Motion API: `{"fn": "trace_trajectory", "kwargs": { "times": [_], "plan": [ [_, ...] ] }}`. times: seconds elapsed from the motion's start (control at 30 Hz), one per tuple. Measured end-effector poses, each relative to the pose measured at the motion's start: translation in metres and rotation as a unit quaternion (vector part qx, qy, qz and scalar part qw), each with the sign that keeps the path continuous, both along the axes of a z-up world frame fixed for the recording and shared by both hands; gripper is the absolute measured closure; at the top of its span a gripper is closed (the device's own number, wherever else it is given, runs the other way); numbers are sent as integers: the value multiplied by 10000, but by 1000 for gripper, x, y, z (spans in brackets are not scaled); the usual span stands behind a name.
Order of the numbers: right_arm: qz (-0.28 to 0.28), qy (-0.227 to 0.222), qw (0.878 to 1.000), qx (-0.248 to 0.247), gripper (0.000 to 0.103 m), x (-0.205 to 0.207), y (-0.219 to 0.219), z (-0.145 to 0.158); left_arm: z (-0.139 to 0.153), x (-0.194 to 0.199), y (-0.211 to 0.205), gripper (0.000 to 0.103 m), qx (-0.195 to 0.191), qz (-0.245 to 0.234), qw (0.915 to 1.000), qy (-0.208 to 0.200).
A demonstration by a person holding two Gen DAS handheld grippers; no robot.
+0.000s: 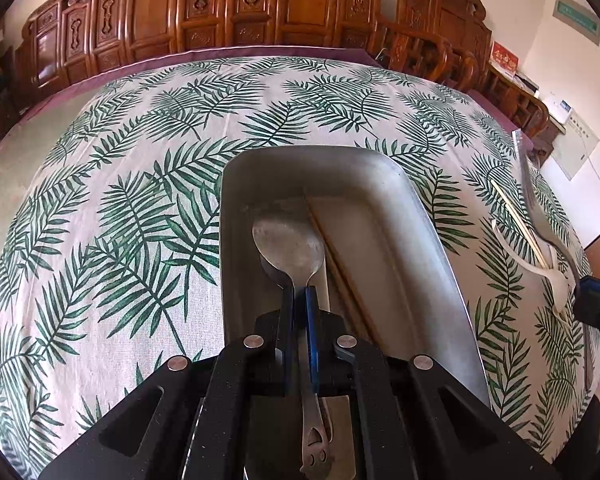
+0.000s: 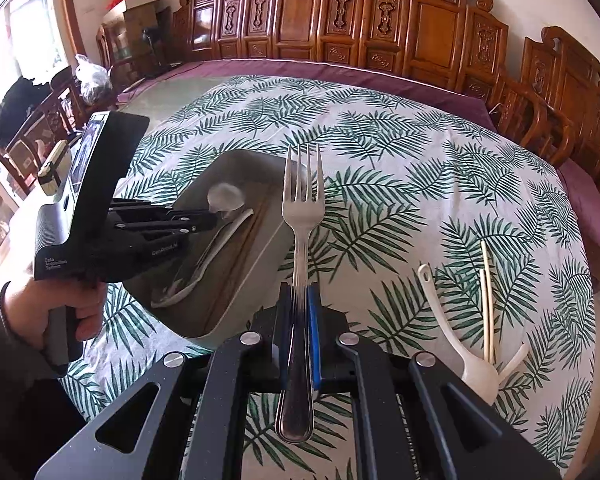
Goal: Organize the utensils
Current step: 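Carry the metal spoon into the tray and open the left tool while the right tool carries the fork, then lower the metal fork into the tray and open the right tool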
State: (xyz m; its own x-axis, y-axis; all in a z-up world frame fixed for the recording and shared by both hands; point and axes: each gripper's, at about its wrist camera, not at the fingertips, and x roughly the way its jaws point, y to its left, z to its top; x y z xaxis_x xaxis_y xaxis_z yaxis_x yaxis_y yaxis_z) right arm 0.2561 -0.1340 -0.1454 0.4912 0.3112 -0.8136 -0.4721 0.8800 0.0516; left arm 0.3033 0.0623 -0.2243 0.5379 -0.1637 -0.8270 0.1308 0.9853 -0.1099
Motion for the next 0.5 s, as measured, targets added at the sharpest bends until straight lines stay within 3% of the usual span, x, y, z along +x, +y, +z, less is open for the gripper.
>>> {"fn": "trace_trajectory", "kwargs": {
  "times": [0.17, 0.5],
  "plan": [
    [45, 11, 10000, 4, 93, -1, 9, 1, 2, -2, 0, 98, 30, -29, 10000, -4],
    [140, 43, 9999, 43, 93, 3, 27, 0, 33, -16, 18, 94, -163, -13, 9993, -326]
  ]
}}
